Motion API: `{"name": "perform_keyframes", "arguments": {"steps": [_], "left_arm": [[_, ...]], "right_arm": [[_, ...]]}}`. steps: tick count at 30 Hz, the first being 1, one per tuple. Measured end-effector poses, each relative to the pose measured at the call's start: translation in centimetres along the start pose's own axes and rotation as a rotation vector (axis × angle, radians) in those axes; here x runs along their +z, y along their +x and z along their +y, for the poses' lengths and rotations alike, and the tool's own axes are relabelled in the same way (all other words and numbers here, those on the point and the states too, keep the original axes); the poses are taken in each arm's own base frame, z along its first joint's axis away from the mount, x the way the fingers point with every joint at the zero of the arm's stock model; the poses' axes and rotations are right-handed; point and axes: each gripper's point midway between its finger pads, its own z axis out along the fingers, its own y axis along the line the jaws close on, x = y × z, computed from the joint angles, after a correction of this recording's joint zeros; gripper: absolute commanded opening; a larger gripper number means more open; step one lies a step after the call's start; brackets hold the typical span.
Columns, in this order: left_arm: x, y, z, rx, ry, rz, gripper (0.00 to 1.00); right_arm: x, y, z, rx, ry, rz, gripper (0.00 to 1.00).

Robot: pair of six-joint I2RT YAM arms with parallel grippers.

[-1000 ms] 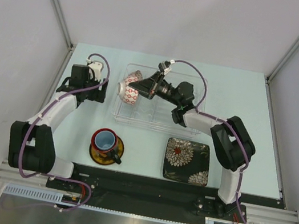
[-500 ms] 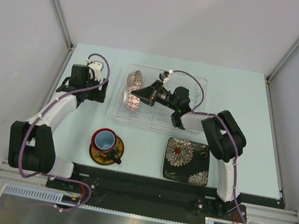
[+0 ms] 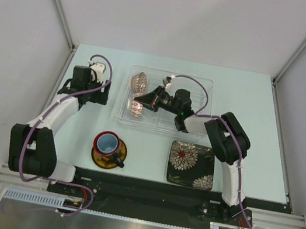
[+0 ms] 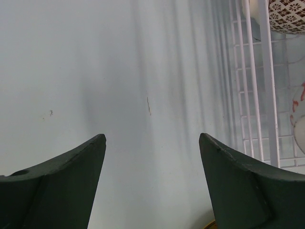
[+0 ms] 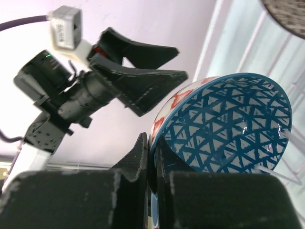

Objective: Load the mixed dishes into the dish rack

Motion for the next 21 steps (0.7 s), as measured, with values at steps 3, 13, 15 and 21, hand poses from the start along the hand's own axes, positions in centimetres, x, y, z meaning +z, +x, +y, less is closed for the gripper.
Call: {"name": "perform_keyframes", "arguments": {"steps": [3, 13, 15, 21], "left_arm": [[0.0, 0.0, 0.0, 0.000, 0.000, -0.001, 0.85], [0.1, 0.1, -0.1, 0.000, 0.003, -0.001, 0.85], [0.2, 0.3, -0.1, 0.000, 0.003, 0.001, 0.85], [0.2, 0.5, -0.1, 0.000, 0.003, 0.005, 0.85]], "right_arm": [[0.0, 0.0, -1.2, 0.010, 0.040, -0.006, 0.11], [-0.1, -0.1, -3.0, -0.010, 0.104, -0.015, 0.55], [-0.1, 0.0, -3.2, -0.020, 0.110, -0.012, 0.55], [-0.7, 0.3, -2.7, -0.070, 0.160, 0.017, 0.55]]}}
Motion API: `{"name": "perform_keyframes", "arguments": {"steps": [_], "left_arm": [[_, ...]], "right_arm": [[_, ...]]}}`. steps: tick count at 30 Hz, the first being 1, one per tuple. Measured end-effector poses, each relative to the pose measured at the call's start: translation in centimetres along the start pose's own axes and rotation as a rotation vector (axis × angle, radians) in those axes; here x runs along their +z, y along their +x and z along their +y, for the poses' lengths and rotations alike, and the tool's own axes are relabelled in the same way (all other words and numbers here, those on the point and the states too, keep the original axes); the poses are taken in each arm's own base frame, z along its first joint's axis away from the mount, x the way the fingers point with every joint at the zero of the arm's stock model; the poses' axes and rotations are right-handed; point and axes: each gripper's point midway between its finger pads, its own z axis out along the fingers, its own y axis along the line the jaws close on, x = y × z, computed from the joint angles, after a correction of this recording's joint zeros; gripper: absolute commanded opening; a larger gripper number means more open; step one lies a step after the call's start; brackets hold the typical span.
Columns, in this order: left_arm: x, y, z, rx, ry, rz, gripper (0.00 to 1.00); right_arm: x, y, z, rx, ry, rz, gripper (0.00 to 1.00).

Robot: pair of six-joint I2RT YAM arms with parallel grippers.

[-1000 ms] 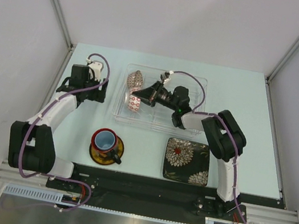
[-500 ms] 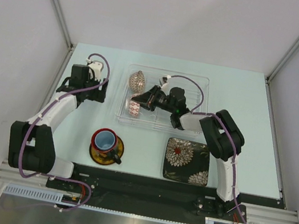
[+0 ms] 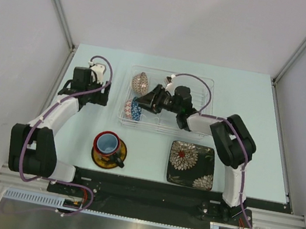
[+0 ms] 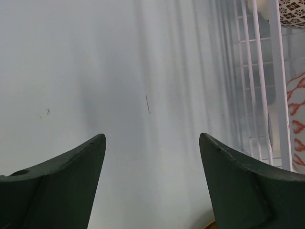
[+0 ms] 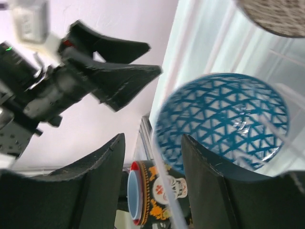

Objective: Load the mixed dishes into the dish rack

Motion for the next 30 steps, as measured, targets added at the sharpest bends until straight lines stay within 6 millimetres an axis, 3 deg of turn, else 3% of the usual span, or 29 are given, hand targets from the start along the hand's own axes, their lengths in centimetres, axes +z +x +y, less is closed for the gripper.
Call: {"name": "perform_keyframes", "arguments": {"steps": [3, 10, 12, 14, 17, 18, 21, 24, 26, 30], "left_arm": [[0.0, 0.0, 0.0, 0.000, 0.000, 0.000, 0.85], [-0.1, 0.3, -0.1, -0.001, 0.005, 0.013, 0.85], [-0.4, 0.4, -0.2, -0.001, 0.010, 0.015, 0.85], [-0.8, 0.2, -0.4, 0.000, 0.017, 0.008, 0.85], [-1.5, -0.3, -0.3, -0.002, 0.020, -0.013, 0.85], [-1.8, -0.5, -0.2, -0.006, 0.019, -0.021, 0.85], [-2.2, -0.5, 0.3, -0.014, 0.009, -0.026, 0.85], [-2.6, -0.5, 0.5, -0.014, 0.005, -0.027, 0.85], [-3.0, -0.4, 0.5, -0.006, 0.010, -0.034, 0.85], [-3.9, -0.2, 1.4, -0.001, 0.008, -0.047, 0.85]], "right_arm": [[-1.3, -0.5, 2.9, -0.084, -0.003, -0.002, 0.60], [-6.2, -1.8, 13.8, -0.507, 0.029, -0.045, 0.56], [-6.5, -1.1, 15.9, -0.630, 0.090, -0.045, 0.54], [-6.2, 1.4, 17.4, -0.762, 0.160, 0.004, 0.51], [-5.6, 7.0, 16.3, -0.885, 0.238, 0.151, 0.47], [-5.6, 9.4, 14.9, -0.917, 0.273, 0.232, 0.47], [-5.6, 13.2, 10.8, -0.953, 0.358, 0.400, 0.46], [-6.0, 14.7, 6.9, -0.957, 0.452, 0.521, 0.46], [-6.1, 15.3, 5.7, -0.960, 0.482, 0.568, 0.45], [-5.4, 15.7, 5.7, -0.975, 0.482, 0.597, 0.45]]}}
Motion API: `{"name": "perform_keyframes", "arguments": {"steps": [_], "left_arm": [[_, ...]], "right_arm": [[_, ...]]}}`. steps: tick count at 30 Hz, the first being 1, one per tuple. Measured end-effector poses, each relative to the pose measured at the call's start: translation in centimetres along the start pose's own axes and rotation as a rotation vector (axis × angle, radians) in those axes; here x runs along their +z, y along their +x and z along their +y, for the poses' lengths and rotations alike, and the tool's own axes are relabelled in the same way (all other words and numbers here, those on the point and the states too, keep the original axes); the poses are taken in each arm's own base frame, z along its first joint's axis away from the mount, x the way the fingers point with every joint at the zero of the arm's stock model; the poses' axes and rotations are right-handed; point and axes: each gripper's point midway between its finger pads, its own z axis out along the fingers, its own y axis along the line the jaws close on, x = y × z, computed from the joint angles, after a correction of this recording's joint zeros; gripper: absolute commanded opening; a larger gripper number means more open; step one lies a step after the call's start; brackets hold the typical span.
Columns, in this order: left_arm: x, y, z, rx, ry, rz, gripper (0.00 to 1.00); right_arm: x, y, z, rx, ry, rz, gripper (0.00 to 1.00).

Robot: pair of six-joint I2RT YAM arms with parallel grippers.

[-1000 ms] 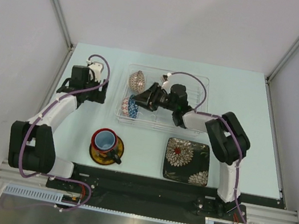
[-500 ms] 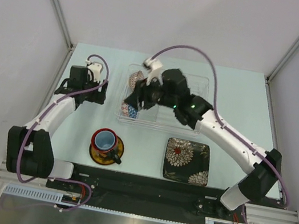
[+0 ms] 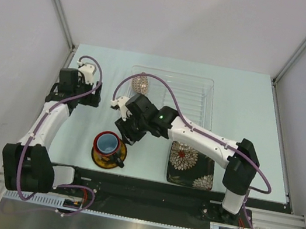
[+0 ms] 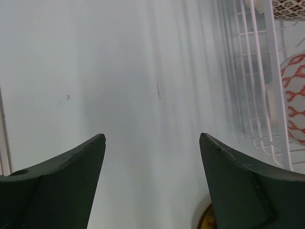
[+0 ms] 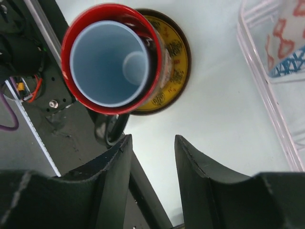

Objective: Load the mixed dishes into the dish rack

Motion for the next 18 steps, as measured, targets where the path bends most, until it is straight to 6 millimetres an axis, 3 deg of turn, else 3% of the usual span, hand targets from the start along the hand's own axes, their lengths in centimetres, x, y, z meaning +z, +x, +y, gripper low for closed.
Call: {"name": "perform_keyframes", "arguments": {"steps": [5, 7, 11, 14, 18], "left_arm": [[-0.2, 0.8, 1.4, -0.013, -0.013, 0.011, 0.85], [-0.2, 1.2, 1.5, -0.010, -0.012, 0.020, 0.85], [-0.2, 1.5, 1.4, -0.004, -0.002, 0.028, 0.85], [-0.5, 1.3, 1.0, 0.003, 0.023, 0.038, 0.85], [-2.0, -1.8, 0.4, 0.033, 0.068, -0.008, 0.84]], "right_arm": [[0.3, -0.2, 0.2, -0.015, 0.023, -0.001, 0.47], [0.4, 0.9, -1.3, -0.001, 0.095, 0.013, 0.47], [-1.1, 5.9, -7.3, 0.109, 0.421, 0.101, 0.59], [-2.7, 9.8, -10.2, 0.207, 0.578, 0.125, 0.63], [-7.4, 15.3, -13.6, 0.442, 0.663, 0.067, 0.64]]}}
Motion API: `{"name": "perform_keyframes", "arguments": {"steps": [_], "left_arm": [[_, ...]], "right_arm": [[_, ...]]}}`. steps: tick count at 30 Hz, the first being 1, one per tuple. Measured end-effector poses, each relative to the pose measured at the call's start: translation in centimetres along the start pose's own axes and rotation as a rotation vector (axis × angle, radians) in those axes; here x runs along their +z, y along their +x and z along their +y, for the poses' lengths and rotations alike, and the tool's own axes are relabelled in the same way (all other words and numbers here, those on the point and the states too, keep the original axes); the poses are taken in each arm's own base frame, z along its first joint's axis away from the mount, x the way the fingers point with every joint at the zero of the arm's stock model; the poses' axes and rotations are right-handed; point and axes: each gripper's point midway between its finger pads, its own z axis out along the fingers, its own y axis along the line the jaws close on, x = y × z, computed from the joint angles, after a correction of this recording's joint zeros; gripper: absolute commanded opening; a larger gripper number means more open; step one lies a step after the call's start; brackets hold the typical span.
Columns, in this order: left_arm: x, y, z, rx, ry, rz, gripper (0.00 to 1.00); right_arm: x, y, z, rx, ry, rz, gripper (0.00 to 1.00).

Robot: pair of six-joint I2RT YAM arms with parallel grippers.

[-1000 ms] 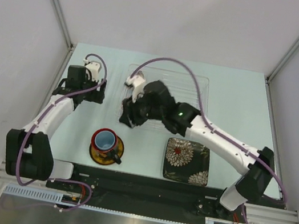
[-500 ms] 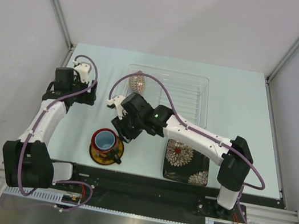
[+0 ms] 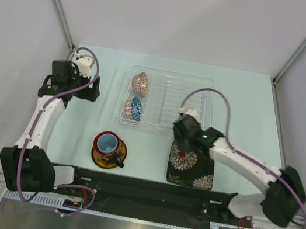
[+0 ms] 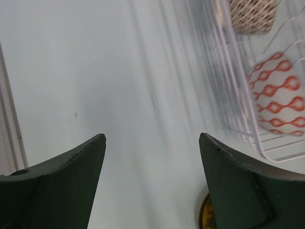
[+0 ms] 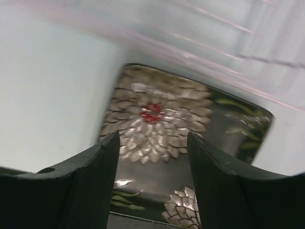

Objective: Load the mixed dishes into the dish rack

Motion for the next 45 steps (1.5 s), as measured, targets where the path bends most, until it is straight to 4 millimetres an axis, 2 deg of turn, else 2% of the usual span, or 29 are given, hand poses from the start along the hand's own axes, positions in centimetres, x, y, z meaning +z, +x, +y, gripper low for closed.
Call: {"name": "perform_keyframes", "arguments": {"steps": [2, 5, 7, 9, 13, 16, 20, 24, 28, 35, 41, 45], "left_arm": [[-1.0, -2.6, -0.4, 0.033, 0.030, -0.052, 0.83], [-2.6, -5.9, -1.7, 0.095, 0.075, -0.111, 0.83], [-3.5, -7.6, -4.0, 0.167, 0.130, -0.135, 0.83], [-3.8, -8.2, -7.7, 0.253, 0.215, -0.141, 0.83], [-4.4, -6.4, -15.2, 0.409, 0.387, -0.097, 0.82], [-4.8, -4.9, -19.0, 0.486, 0.468, -0.066, 0.81], [-4.5, -2.8, -23.2, 0.574, 0.549, -0.009, 0.82], [-4.0, -0.6, -26.4, 0.648, 0.610, 0.047, 0.81], [-3.6, 1.4, -28.3, 0.713, 0.636, 0.081, 0.81], [-2.7, 5.8, -29.7, 0.851, 0.654, 0.149, 0.81], [-2.0, 7.9, -30.4, 0.915, 0.665, 0.180, 0.82], [-1.1, 9.2, -31.5, 0.942, 0.676, 0.191, 0.81]], "right_arm": [[-1.1, 0.3, -3.1, 0.152, 0.013, -0.045, 0.66], [-2.5, 0.4, -5.8, 0.314, 0.020, -0.117, 0.69], [-3.0, 1.2, -6.8, 0.396, 0.022, -0.137, 0.70], [-2.7, 2.9, -7.8, 0.471, 0.037, -0.121, 0.71], [-1.5, 7.0, -9.2, 0.595, 0.074, -0.053, 0.71], [-1.4, 8.6, -9.8, 0.661, 0.086, -0.029, 0.72], [-2.2, 8.3, -9.8, 0.743, 0.067, -0.059, 0.73], [-2.5, 8.4, -10.0, 0.808, 0.078, -0.067, 0.74], [-1.8, 9.3, -10.2, 0.847, 0.124, -0.033, 0.77], [0.8, 12.8, -10.8, 0.874, 0.183, 0.020, 0.79], [1.7, 13.2, -11.4, 0.894, 0.179, -0.028, 0.78], [2.3, 11.8, -11.2, 0.946, 0.098, -0.097, 0.77]]}}
